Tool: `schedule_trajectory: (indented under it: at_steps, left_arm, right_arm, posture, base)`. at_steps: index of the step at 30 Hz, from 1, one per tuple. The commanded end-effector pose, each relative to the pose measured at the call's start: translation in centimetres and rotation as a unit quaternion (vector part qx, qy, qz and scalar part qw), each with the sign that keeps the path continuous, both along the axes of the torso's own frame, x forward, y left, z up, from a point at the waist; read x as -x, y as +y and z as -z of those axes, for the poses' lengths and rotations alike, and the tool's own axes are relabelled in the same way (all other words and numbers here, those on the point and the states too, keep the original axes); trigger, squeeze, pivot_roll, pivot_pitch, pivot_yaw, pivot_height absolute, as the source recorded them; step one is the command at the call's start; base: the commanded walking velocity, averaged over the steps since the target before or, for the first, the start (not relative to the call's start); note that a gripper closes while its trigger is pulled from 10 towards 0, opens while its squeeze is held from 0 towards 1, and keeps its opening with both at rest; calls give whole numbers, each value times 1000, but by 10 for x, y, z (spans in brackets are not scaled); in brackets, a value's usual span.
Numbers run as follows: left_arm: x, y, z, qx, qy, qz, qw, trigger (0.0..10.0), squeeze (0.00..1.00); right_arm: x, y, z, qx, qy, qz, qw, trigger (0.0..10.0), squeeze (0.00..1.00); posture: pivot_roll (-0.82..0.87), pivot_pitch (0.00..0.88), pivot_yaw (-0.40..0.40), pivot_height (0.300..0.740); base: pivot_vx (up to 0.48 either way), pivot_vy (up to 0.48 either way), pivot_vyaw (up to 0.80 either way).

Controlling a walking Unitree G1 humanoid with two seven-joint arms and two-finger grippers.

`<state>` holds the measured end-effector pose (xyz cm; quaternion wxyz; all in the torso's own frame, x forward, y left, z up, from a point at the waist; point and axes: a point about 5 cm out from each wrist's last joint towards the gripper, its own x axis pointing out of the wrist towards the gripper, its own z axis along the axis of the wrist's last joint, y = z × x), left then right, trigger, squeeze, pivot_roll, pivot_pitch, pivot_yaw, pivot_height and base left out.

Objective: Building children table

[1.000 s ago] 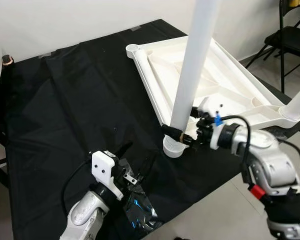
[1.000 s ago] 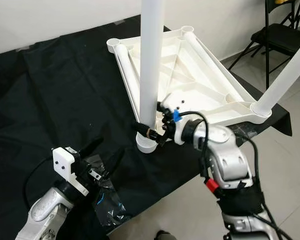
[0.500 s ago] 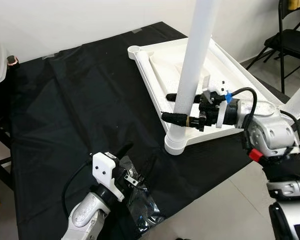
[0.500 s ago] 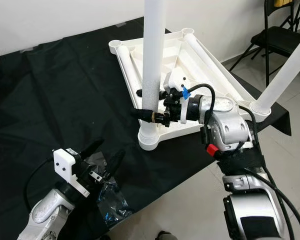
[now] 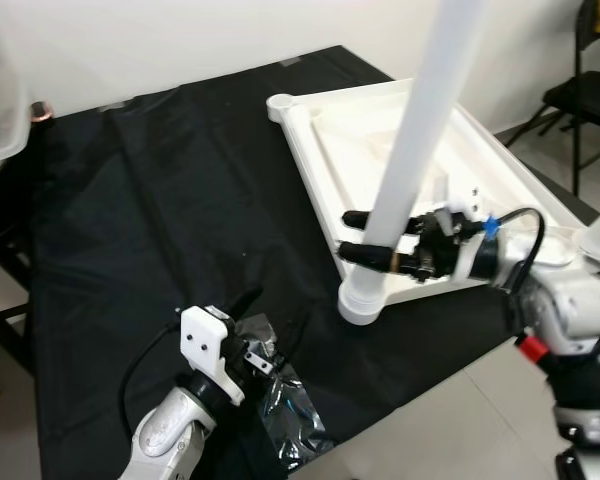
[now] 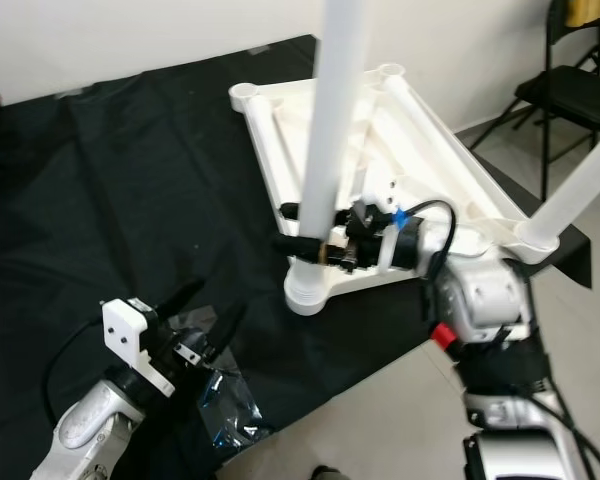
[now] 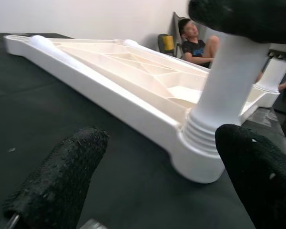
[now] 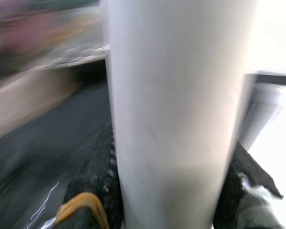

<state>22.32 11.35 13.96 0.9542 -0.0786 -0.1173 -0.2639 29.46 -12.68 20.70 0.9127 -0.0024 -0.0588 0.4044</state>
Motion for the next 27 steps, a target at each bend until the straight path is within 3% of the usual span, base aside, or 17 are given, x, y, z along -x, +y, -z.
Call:
schedule_trajectory:
  at_steps: [1, 2, 4, 13, 14, 15, 16, 18, 19, 21, 22, 25, 27]
  left_arm:
    - [3, 0, 0, 1, 1, 0, 1000, 10000, 0]
    - [3, 0, -1, 0, 1, 0, 1000, 10000, 0]
    - [3, 1, -1, -1, 1, 0, 1000, 10000, 0]
    - [-1, 0, 1, 0, 1, 2, 1000, 10000, 0]
    - [-1, 0, 0, 0, 1, 1, 1000, 10000, 0]
    - [-1, 0, 0, 0, 1, 1, 1000, 10000, 0]
    - [-1, 0, 0, 1, 1, 0, 1000, 10000, 0]
    - [-2, 0, 0, 1, 1, 0, 1000, 10000, 0]
    - [-2, 0, 0, 1, 1, 0, 1000, 10000, 0]
    - [-2, 0, 0, 0, 1, 0, 1000, 10000, 0]
    - [-1, -1, 0, 0, 1, 1, 1000, 10000, 0]
    - [-1, -1, 0, 1, 2, 1, 1000, 10000, 0]
    - [-1, -1, 0, 2, 2, 1, 1000, 10000, 0]
  right_arm:
    - [4, -15, 69, 64, 155, 209, 963, 0, 0]
    - [19, -11, 83, 72, 172, 261, 947, 0, 0]
    - [22, -6, 83, 80, 169, 244, 952, 0, 0]
    - [-5, -25, 55, 92, 119, 266, 952, 0, 0]
    - [-6, -24, 51, 93, 113, 264, 953, 3059, 0]
    - [-6, -24, 51, 93, 113, 264, 953, 3059, 0]
    - [-7, -21, 46, 91, 102, 253, 958, 10000, 0]
    - [-5, -18, 43, 87, 97, 260, 957, 10000, 0]
    - [-6, -14, 37, 65, 89, 254, 961, 10000, 1000]
    - [-6, -11, 33, 50, 84, 252, 963, 10000, 1000]
    - [-8, -8, 23, 30, 67, 230, 970, 10000, 1000]
    - [-10, 0, -5, 3, 16, 130, 991, 10000, 1000]
    - [-9, 1, -16, 6, -1, 74, 997, 10000, 1000]
  posture:
    - [8, 232, -12, 740]
    - [5, 233, -4, 740]
    - [5, 233, -4, 740]
    - [-5, 215, -11, 740]
    - [-6, 215, -11, 740]
    - [-6, 215, -11, 740]
    - [-5, 212, -10, 740]
    - [-5, 212, -10, 740]
    - [-2, 211, -9, 740]
    - [-1, 211, -9, 740]
    - [-1, 211, -9, 740]
    - [-1, 212, -8, 740]
    - [1, 213, -9, 740]
  base:
    - [0, 0, 0]
    - [0, 0, 0]
    - [0, 0, 0]
    - [0, 0, 0]
    - [0, 0, 0]
    - [0, 0, 0]
    - [0, 0, 0]
    - [0, 0, 0]
    - [0, 0, 0]
    - [0, 0, 0]
    - [0, 0, 0]
    - [0, 0, 0]
    - [0, 0, 0]
